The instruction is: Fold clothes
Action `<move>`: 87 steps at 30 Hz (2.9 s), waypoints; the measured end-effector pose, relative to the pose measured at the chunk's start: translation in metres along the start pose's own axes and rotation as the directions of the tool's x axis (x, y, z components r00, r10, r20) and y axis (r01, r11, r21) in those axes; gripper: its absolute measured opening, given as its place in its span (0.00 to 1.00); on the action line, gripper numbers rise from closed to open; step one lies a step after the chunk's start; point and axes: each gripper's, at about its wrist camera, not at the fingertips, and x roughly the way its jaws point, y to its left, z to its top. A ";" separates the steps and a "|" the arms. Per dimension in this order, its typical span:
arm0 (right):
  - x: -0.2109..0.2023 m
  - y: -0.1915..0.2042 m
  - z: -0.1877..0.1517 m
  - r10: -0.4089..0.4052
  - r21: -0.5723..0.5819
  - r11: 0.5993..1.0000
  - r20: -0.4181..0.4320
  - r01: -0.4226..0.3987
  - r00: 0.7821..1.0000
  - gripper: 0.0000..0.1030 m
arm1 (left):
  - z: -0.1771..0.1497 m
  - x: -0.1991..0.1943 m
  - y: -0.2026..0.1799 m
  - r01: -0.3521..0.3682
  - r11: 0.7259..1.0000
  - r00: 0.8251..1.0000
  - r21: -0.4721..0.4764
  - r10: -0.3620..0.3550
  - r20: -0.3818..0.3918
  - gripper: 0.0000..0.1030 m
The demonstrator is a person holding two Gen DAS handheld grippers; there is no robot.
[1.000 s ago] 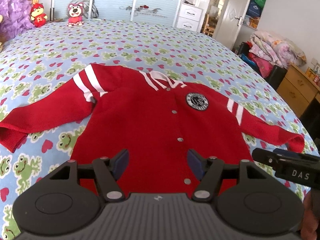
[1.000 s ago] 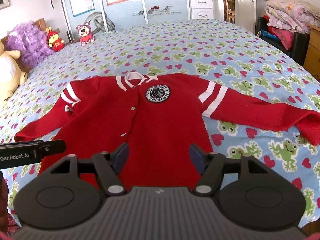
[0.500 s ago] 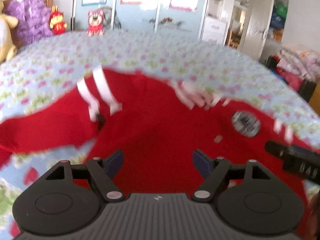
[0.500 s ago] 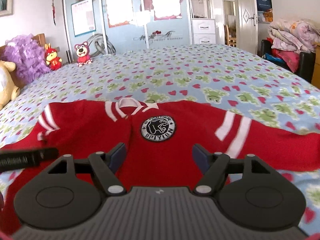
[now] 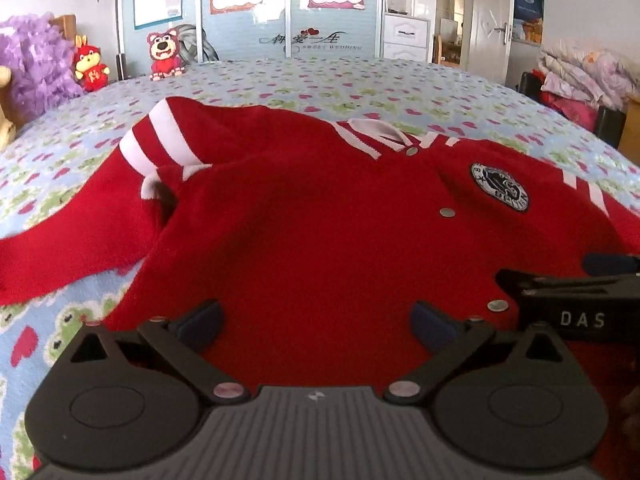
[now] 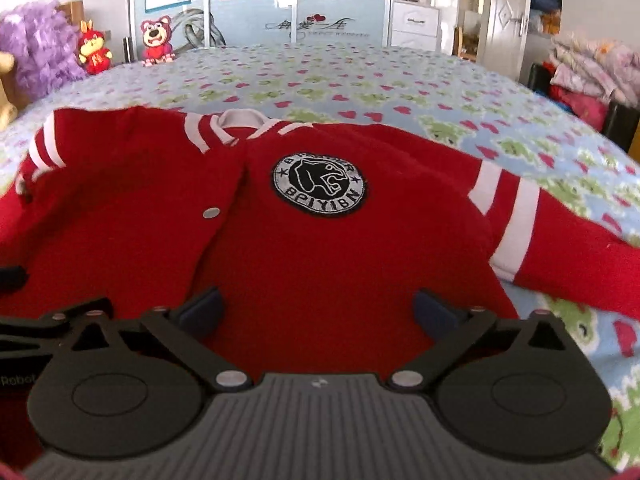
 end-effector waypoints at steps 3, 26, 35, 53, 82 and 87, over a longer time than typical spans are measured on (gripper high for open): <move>0.002 0.006 -0.004 -0.021 -0.029 0.999 -0.003 0.021 1.000 0.98 | 0.000 -0.002 -0.001 -0.006 1.000 1.000 0.009 0.006 -0.001 1.00; 0.007 0.003 -0.006 -0.007 -0.019 1.000 -0.005 0.007 1.000 0.98 | -0.012 -0.012 0.029 0.000 1.000 1.000 0.014 0.000 -0.005 1.00; 0.007 0.002 -0.006 -0.007 -0.019 1.000 -0.005 0.007 1.000 0.98 | -0.010 -0.008 0.021 -0.001 1.000 1.000 0.016 0.001 -0.006 1.00; 0.007 0.000 -0.006 -0.005 -0.022 1.000 -0.005 0.005 1.000 0.98 | -0.004 0.002 0.008 -0.002 1.000 1.000 0.017 0.002 -0.007 1.00; 0.008 0.000 -0.005 -0.005 -0.023 1.000 -0.006 0.005 1.000 0.98 | -0.002 0.008 0.006 -0.001 1.000 1.000 0.016 0.001 -0.007 1.00; 0.008 -0.001 -0.004 -0.004 -0.022 1.000 -0.006 0.004 1.000 0.98 | -0.002 0.009 0.007 -0.001 1.000 1.000 0.017 0.001 -0.007 1.00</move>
